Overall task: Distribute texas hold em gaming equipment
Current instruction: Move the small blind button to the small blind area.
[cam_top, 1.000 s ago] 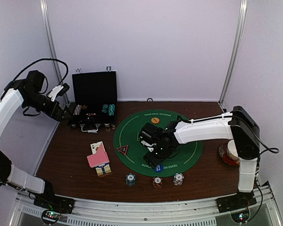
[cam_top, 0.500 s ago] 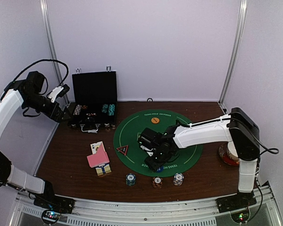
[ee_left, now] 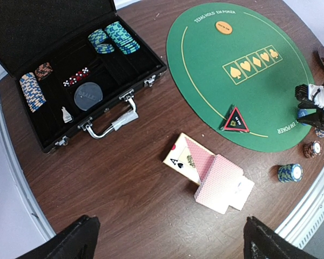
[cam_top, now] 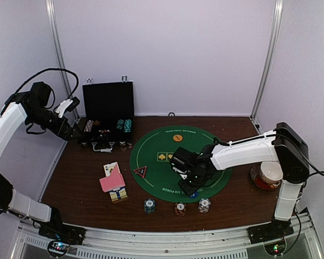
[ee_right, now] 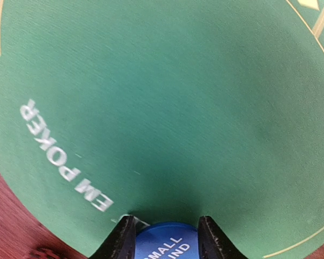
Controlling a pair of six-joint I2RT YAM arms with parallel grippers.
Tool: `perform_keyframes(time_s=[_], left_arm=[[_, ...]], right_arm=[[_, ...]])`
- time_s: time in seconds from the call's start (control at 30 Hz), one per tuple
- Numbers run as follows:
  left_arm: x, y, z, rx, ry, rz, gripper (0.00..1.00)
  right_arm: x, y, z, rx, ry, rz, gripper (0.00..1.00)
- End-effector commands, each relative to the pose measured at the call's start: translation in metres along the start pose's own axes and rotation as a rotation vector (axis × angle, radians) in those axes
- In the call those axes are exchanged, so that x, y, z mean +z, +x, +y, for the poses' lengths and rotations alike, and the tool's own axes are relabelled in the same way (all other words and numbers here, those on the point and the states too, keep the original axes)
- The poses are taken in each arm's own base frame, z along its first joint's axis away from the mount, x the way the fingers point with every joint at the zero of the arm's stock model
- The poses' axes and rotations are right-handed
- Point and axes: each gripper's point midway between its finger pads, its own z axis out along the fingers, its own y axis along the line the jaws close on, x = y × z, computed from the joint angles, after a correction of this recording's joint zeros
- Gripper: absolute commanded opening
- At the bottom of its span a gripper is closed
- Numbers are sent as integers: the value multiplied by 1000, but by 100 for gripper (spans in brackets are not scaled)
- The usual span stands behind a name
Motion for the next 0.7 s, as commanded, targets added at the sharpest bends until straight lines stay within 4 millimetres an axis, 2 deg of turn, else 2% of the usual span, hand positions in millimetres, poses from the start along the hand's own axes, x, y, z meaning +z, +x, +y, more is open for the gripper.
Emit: perform_keyframes(time_s=[0.0,0.13,0.3,0.5,0.67], left_arm=[[-3,-2,-3,9,14,-15,98],[-2,-2,-2,5,17,-12,98],[-2,-3,-3,6,18,-15,98],[-3,-2,-2,17,7,-14,98],[-5,-1,-3,23,7,-18,98]], right_arm=[[-6,24,-37,11,102,62,42],[-8,26,-49,26,118,66,42],[-21,14,-51,32,118,41,48],[-64,1,-45,53,55,-17,68],[-91,19,-27,55,-24,-15,77]])
